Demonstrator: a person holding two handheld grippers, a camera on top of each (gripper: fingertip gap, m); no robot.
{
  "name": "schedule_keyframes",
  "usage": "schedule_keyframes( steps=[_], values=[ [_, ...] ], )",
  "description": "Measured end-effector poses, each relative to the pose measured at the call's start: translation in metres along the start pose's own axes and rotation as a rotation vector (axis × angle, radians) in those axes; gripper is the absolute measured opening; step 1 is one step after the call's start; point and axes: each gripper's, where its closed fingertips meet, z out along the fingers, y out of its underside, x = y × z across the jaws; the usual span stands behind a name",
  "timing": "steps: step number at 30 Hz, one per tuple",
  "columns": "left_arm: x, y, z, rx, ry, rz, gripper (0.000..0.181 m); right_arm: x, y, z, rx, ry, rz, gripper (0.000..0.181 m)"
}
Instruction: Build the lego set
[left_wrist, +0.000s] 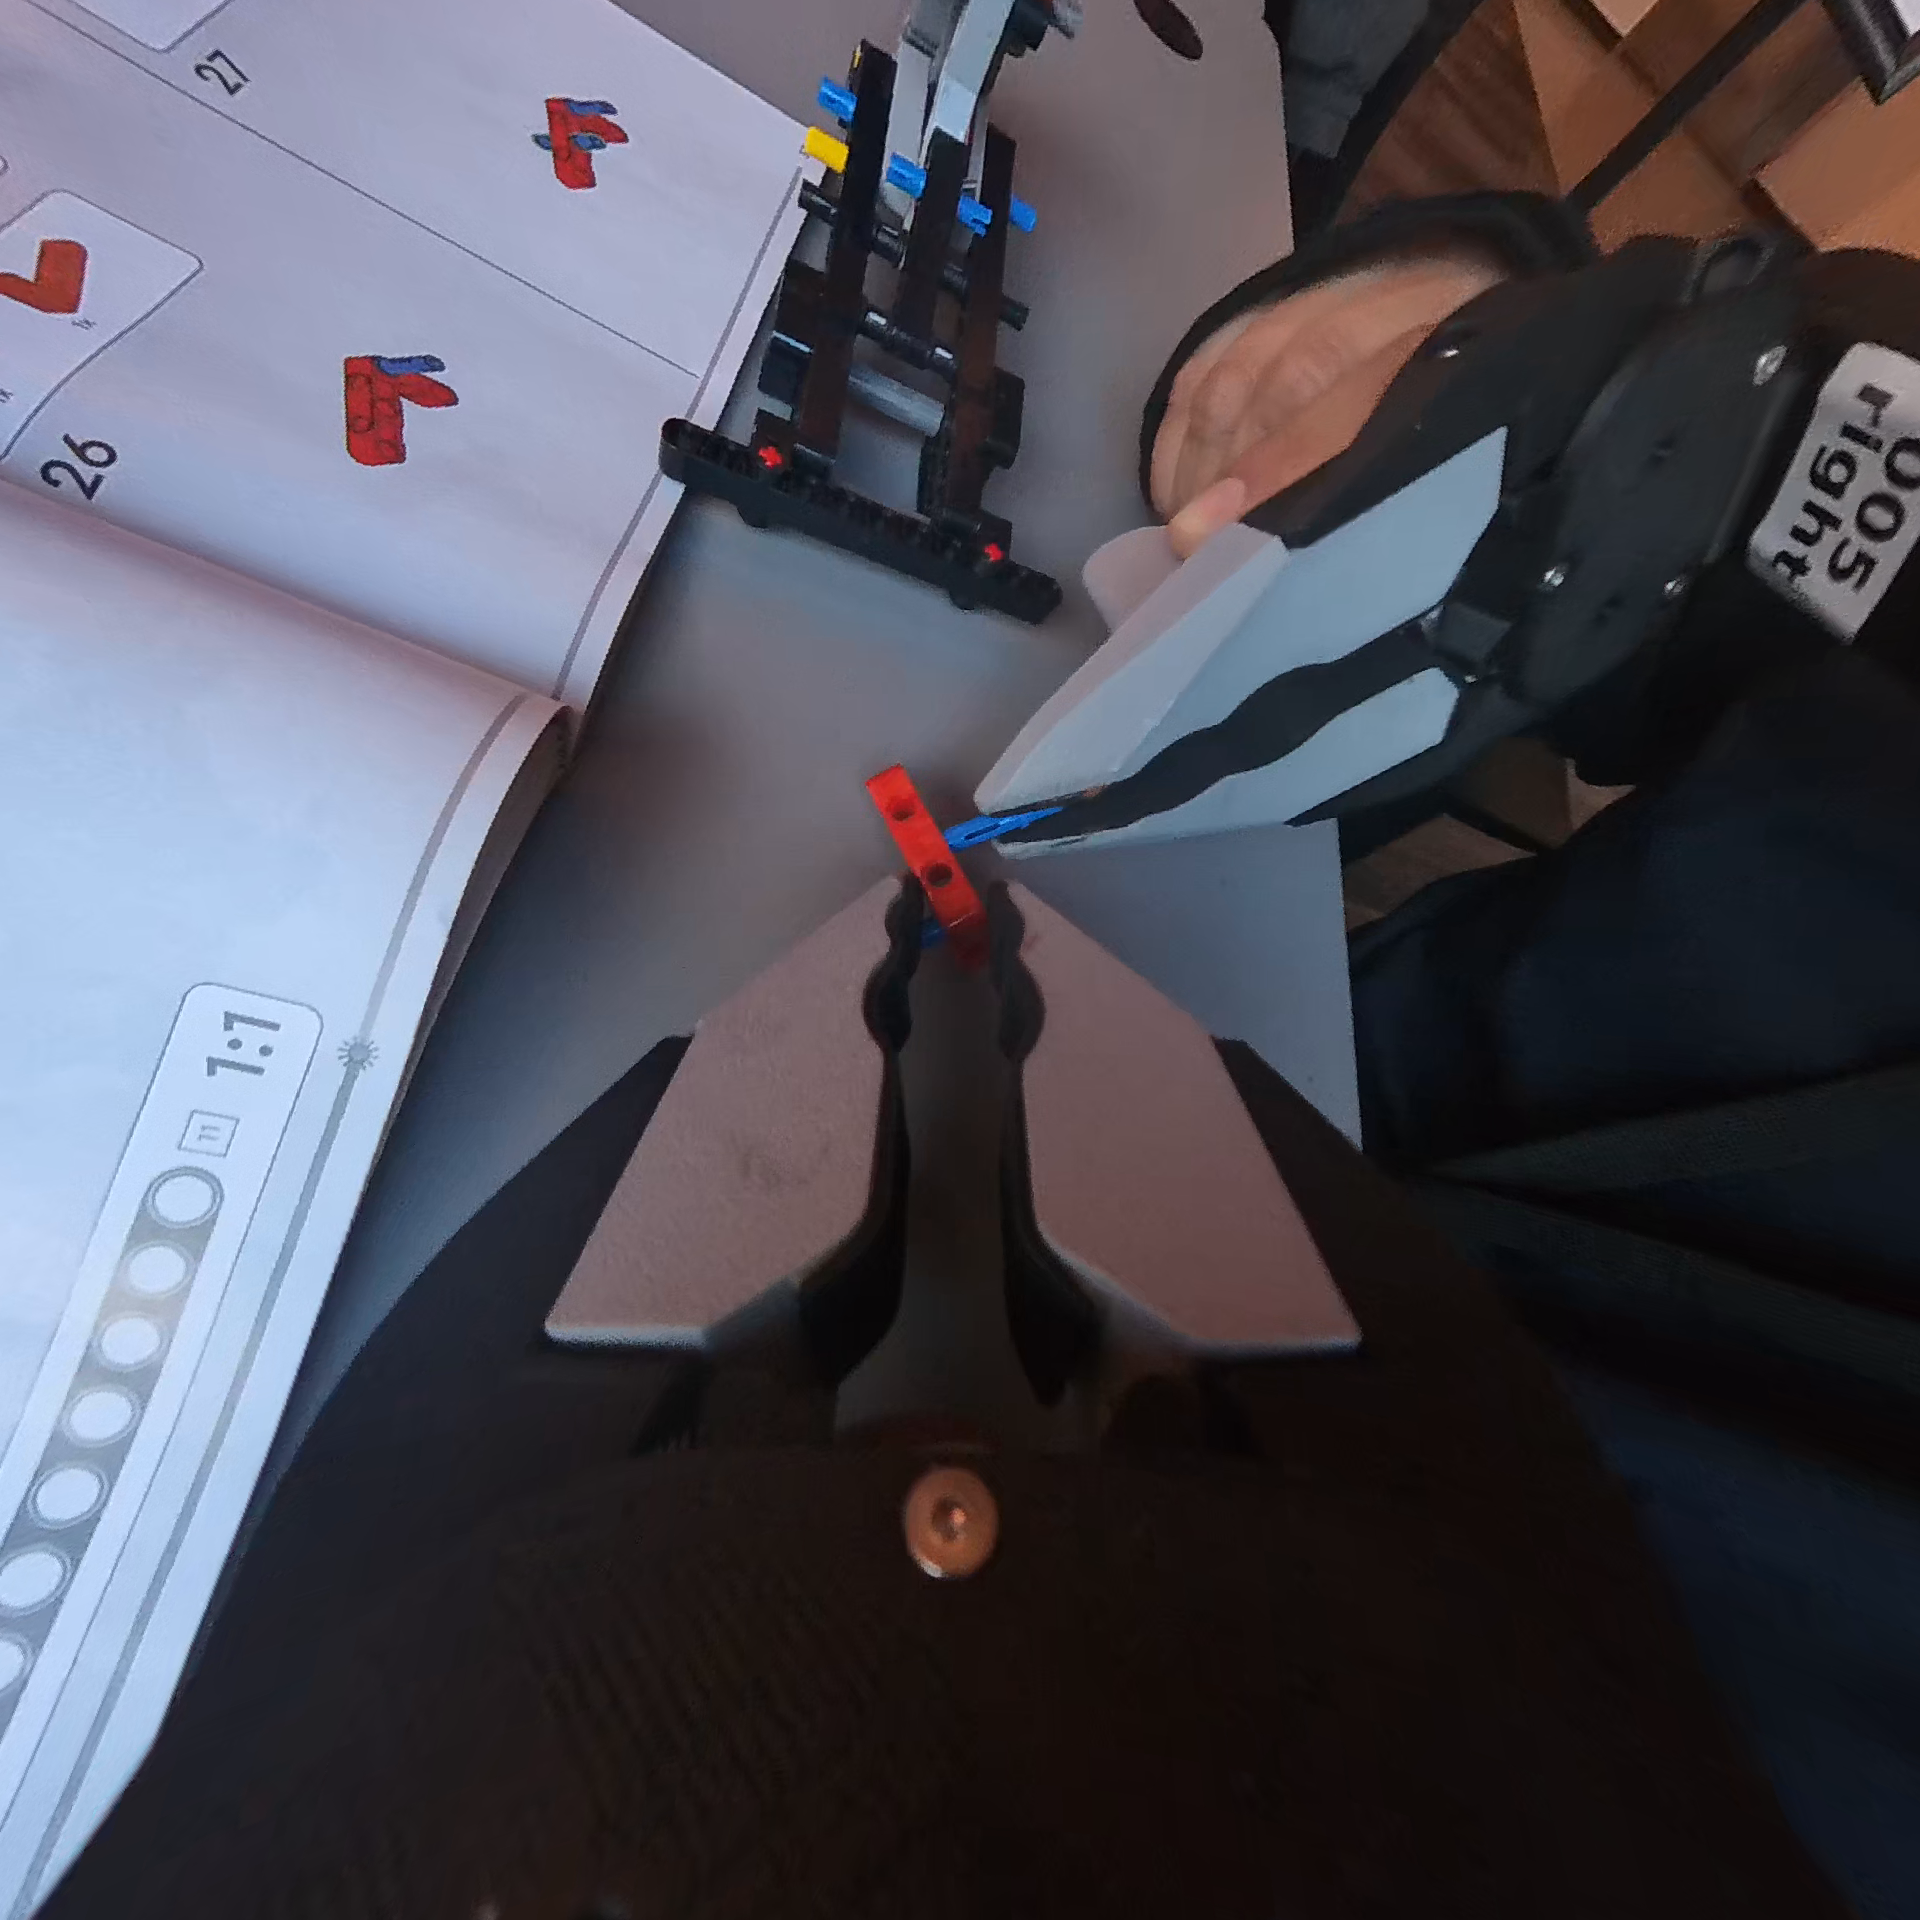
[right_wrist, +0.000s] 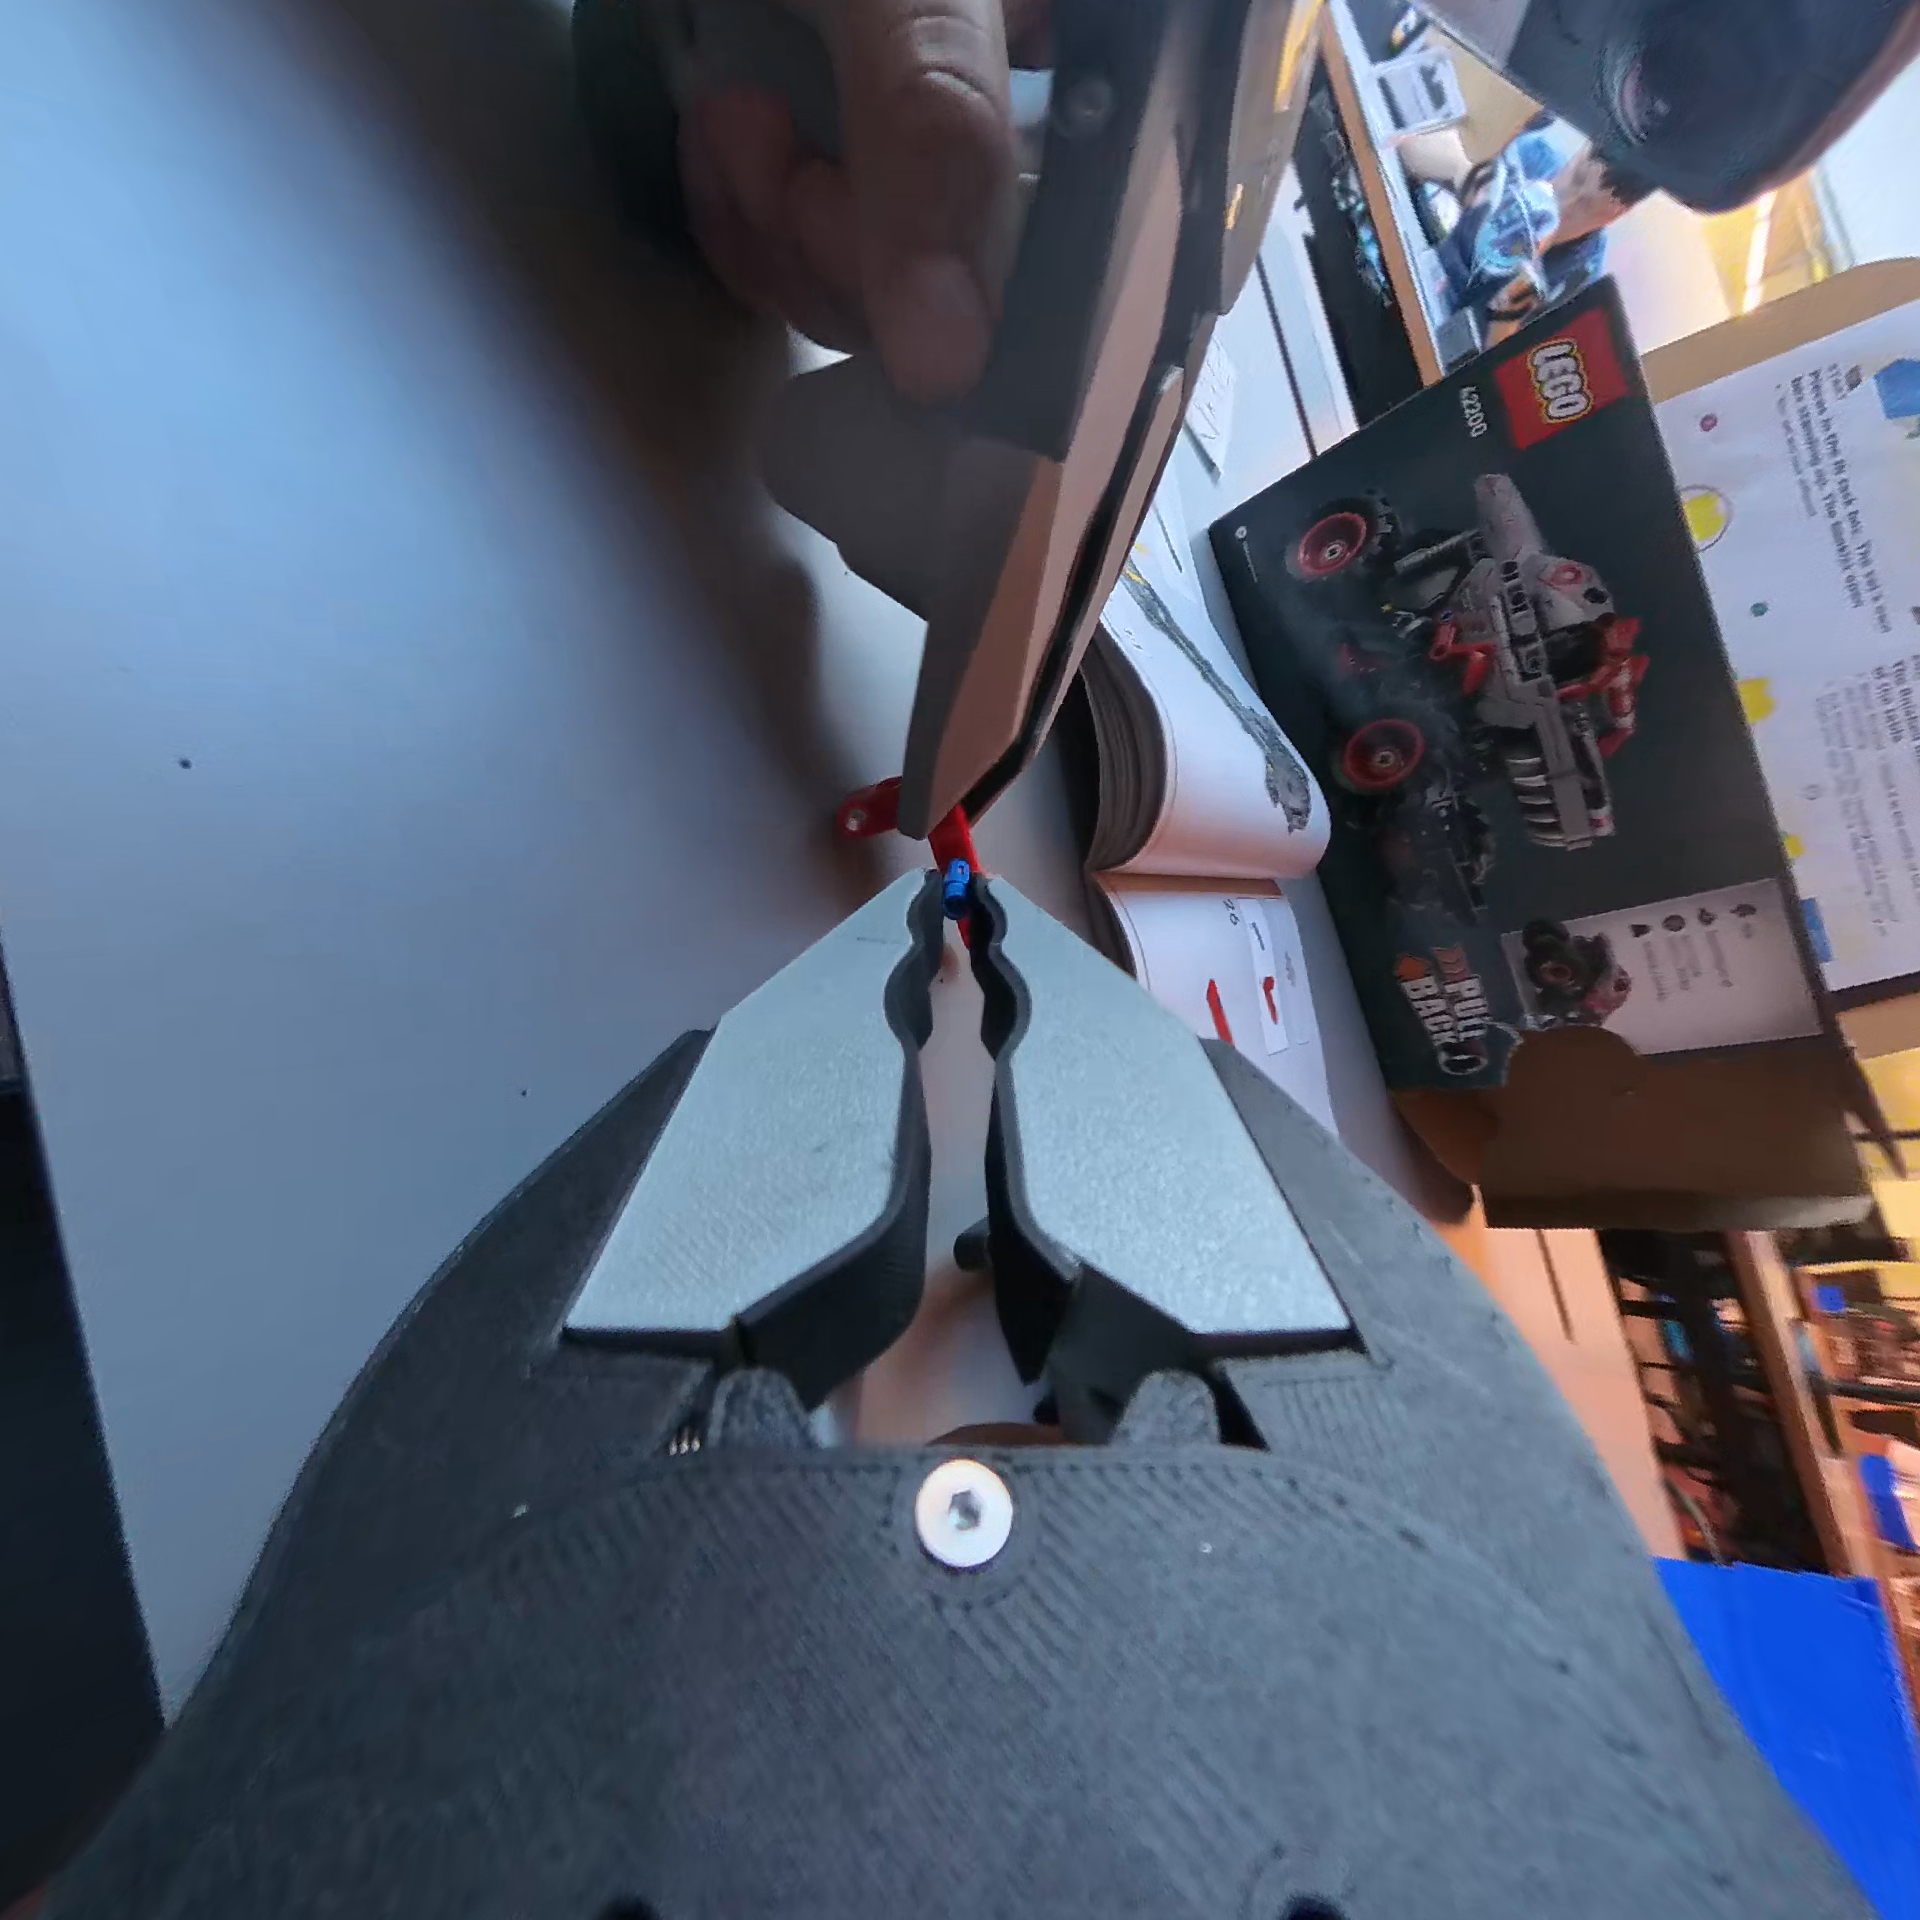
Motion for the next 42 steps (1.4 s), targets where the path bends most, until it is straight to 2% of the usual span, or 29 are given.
schedule_keyframes(
  steps=[12,19,22,34,42],
  values=[
    [0.0,0.0014,-0.0013,0.003,0.035,-0.052,0.009,-0.0011,0.0008,0.001,0.018,-0.046,0.046,0.002],
    [0.0034,0.003,0.0003,-0.005,0.101,-0.122,0.009,-0.0023,-0.0059,-0.0016,0.03,0.01,-0.049,0.002],
    [0.0001,0.0009,-0.0013,0.014,0.093,-0.143,0.009,-0.0003,-0.0014,0.0008,0.011,-0.004,-0.007,0.002],
    [0.001,0.0008,-0.0012,0.014,0.11,-0.158,0.009,0.0003,-0.0022,0.0005,0.012,0.011,-0.022,0.002],
    [0.0027,0.0031,0.0001,-0.004,0.112,-0.146,0.009,-0.0032,-0.0038,0.0005,0.037,-0.041,0.019,0.002]
  ],
)
